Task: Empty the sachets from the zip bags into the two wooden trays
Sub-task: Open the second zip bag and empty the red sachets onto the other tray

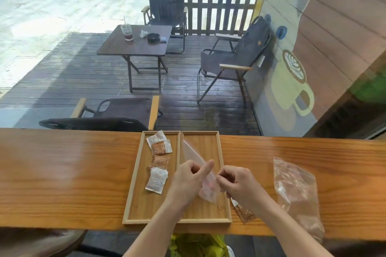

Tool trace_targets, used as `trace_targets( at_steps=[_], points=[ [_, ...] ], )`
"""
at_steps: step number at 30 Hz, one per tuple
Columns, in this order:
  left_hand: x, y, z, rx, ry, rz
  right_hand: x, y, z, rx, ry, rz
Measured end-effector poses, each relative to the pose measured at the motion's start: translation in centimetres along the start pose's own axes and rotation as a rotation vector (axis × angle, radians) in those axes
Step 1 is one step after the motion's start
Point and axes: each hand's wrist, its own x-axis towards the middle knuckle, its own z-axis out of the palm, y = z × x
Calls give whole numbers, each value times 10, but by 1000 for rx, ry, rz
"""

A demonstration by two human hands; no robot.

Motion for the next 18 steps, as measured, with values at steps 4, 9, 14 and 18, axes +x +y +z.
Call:
trace_targets(
  at_steps=[4, 9, 14, 18],
  points=[
    [-10, -1, 5, 59, -121, 57, 3, -3, 4, 28, 8, -40],
    [-14, -2, -1, 53, -116, 129, 5, -4, 8, 3, 25, -39],
    [-14, -9, -4, 261, -108, 163, 9, 3, 9, -91, 161, 49],
    [-14, -9, -5, 392, -17, 166, 9, 7, 12, -62, 61, 113]
  ],
)
